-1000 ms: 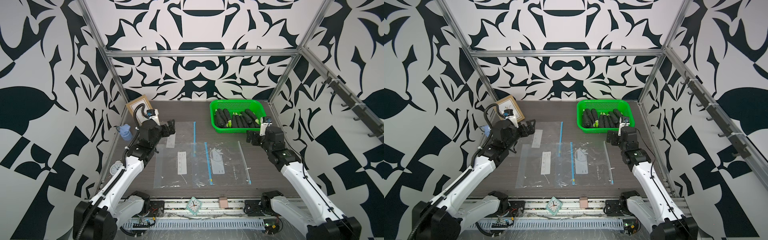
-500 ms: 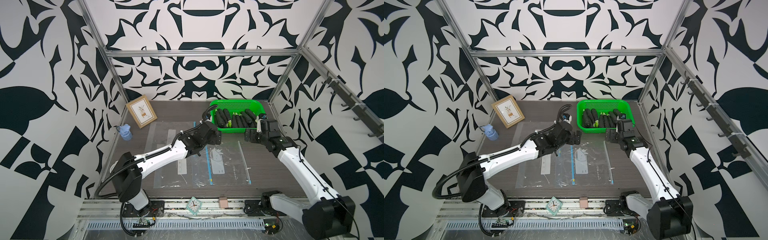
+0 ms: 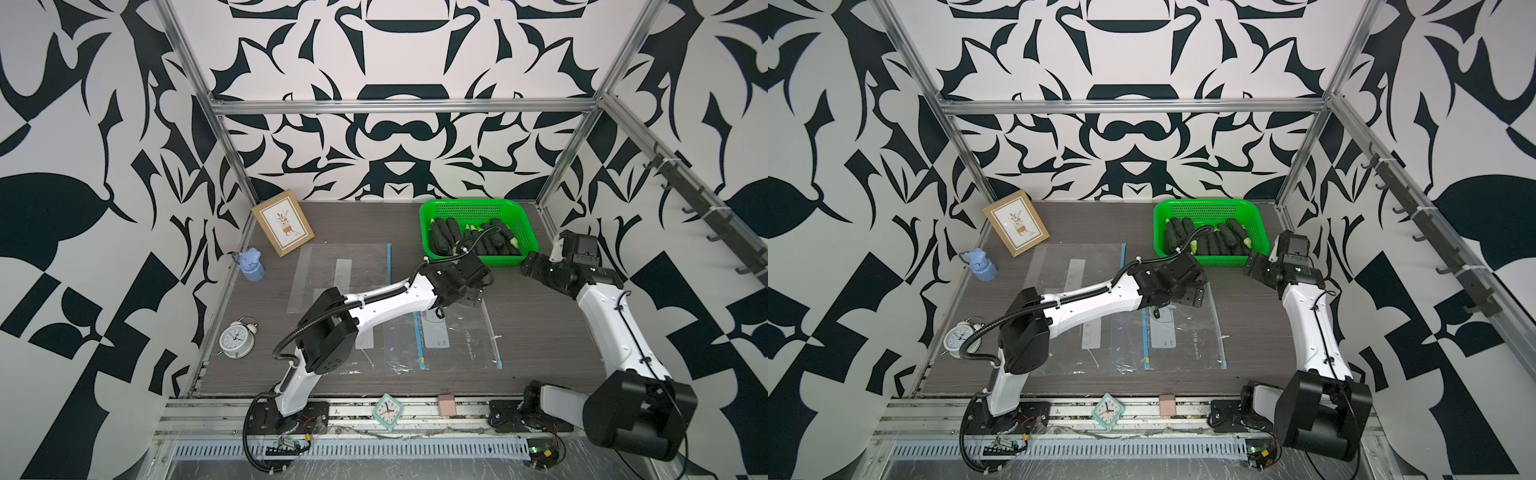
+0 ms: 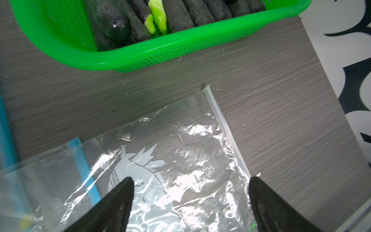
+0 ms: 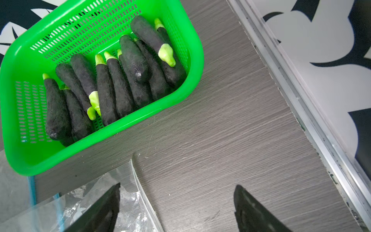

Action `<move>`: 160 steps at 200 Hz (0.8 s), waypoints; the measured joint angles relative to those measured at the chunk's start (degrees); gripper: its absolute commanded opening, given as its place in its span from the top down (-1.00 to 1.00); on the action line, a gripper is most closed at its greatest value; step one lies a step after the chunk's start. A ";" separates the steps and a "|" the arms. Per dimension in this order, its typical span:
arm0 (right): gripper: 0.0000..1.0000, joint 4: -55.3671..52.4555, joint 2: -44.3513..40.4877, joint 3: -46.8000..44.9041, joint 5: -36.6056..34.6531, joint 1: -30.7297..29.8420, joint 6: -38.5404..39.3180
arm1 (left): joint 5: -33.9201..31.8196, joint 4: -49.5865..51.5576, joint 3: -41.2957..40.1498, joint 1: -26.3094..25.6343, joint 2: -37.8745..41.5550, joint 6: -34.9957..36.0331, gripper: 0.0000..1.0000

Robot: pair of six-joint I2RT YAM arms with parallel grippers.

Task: Place the eggplant in a zip-top bag and seal the zipper
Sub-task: Pick up the zipper food storage bag at the center of the board.

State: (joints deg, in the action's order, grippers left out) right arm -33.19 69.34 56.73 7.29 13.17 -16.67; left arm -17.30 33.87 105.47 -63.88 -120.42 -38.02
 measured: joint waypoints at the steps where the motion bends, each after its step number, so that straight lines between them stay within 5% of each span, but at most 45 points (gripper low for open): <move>1: -0.74 0.02 0.00 -0.09 0.15 0.07 -0.02 | 0.11 0.28 0.50 -0.02 -0.39 -0.04 -0.82; 85: -0.39 3.19 0.63 -8.50 8.15 1.01 -2.73 | 4.04 14.80 22.91 -2.16 -16.87 -1.51 -0.71; 160: -0.34 6.45 0.94 -10.73 10.86 1.01 -3.78 | 6.64 18.93 34.47 -3.19 -26.36 -1.81 -0.56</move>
State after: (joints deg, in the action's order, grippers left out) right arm -26.74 70.28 46.00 18.15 14.17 -20.45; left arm -10.66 52.80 139.94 -67.07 -146.78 -39.83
